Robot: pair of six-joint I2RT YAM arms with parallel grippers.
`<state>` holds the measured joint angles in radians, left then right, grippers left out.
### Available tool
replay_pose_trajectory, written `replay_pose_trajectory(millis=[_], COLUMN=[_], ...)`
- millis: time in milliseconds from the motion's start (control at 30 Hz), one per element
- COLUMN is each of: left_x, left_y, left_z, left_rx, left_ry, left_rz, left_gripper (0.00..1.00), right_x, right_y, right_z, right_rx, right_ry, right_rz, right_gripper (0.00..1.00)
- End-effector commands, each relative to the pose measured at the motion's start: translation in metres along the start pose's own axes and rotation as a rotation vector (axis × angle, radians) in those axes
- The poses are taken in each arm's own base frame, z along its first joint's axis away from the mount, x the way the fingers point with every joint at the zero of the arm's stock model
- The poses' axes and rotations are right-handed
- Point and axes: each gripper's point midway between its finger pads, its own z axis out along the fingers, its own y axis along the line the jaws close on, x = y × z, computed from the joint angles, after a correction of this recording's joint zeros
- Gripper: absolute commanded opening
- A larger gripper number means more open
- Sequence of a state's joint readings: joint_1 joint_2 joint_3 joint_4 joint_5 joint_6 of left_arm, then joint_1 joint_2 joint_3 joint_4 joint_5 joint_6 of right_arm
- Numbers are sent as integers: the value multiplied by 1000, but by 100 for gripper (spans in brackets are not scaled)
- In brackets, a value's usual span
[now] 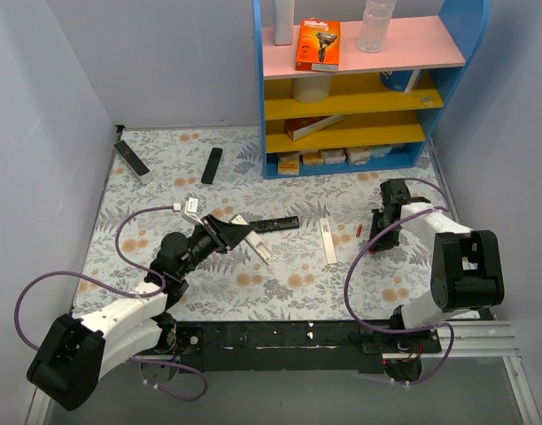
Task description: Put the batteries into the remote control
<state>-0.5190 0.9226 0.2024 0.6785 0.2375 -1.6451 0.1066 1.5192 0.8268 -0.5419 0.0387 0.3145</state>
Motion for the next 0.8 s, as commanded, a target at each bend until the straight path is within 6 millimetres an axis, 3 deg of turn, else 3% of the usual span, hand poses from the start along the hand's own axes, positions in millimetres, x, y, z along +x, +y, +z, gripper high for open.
replay_pose_trajectory(millis=[0,267,767], left_x=[-5,-6,-6], left_y=[-9,-8,-10], left_z=[2,7,9], left_rx=[36,32,41], left_ry=[-10,-8,-3], left_rz=[20,27,27], left_gripper=[0,0,0], right_x=[22,39,49], right_y=[-6,-8,-2], right_z=[7,9,6], right_rx=[36,95,106], right_ry=[71,109,112], right_rz=[-14,-48,-88], right_gripper=[28,28,25])
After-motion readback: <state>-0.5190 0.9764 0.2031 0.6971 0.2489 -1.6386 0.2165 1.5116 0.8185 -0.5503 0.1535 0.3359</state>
